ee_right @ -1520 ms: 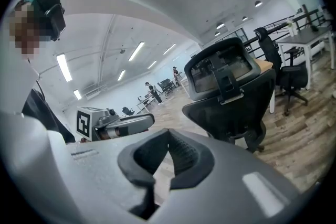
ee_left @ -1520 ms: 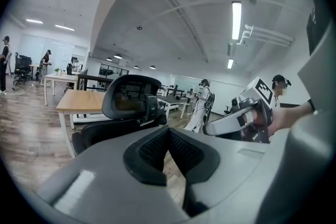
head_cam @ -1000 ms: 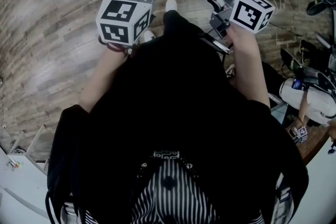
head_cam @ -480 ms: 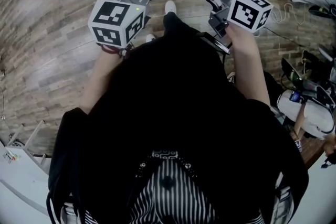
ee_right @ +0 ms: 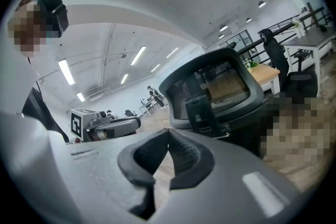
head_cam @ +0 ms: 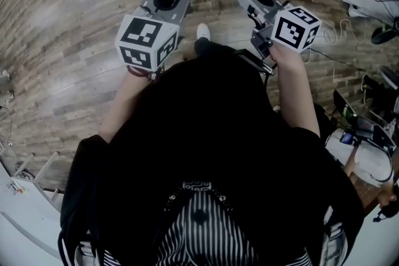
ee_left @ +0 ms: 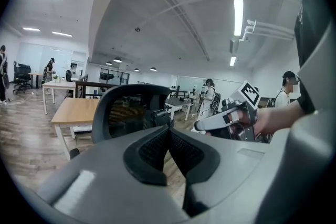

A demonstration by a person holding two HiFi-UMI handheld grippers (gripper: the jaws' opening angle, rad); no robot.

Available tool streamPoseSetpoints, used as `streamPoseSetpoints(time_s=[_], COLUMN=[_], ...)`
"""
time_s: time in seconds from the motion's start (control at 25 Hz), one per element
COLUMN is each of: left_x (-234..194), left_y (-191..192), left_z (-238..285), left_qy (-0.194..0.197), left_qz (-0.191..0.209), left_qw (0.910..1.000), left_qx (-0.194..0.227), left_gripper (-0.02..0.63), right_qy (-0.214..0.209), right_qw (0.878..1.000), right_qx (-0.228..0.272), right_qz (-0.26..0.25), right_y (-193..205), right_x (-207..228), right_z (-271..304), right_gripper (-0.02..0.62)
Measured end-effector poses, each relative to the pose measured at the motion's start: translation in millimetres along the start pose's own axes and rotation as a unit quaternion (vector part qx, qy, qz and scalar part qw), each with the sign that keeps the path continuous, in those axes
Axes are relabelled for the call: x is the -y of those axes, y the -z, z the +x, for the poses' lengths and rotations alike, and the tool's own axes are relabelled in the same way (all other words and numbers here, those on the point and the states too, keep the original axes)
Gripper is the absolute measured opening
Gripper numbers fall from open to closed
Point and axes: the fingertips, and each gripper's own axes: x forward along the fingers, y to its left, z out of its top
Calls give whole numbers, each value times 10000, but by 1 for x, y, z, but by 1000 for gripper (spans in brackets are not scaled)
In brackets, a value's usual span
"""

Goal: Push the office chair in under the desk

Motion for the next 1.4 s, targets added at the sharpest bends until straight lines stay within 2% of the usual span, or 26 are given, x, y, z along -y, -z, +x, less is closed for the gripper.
streamPoseSetpoints(time_s=[0.28,0.76,0.96,1.0,1.08,1.16,1.36,1.4], left_x=[-34,-72,-88,-92,-96,-98,-126,-132], left_y=[-6,-34,-27,-26,-27,-26,-24,-25], left_z=[45,95,93,93,94,91,78,77], left_qy=[-359,-1128,-1482,-1551,-1661,-1748,-2211,-2276], left_qz=[-179,-193,-192,-205,-184,-92,-221,-221], left_qw=[9990,9933,9886,9876,9858,9843,9747,9732], left_qx=[-216,-158,-164,-158,-151,-211,-255,-263], left_gripper=[2,2,14,18,21,68,324,353], right_qy=[23,632,601,609,677,741,893,935], right_qw=[9999,9952,9962,9964,9963,9961,9944,9939], right_qx=[27,93,91,74,68,68,8,9], right_qz=[-109,-736,-616,-584,-519,-479,-561,-585], right_y=[-39,-98,-102,-101,-102,-103,-112,-114], right_x=[54,143,166,170,180,187,190,189], right_z=[7,-6,-1,-1,-2,-1,11,13], right_gripper=[-1,2,6,34,43,76,222,246])
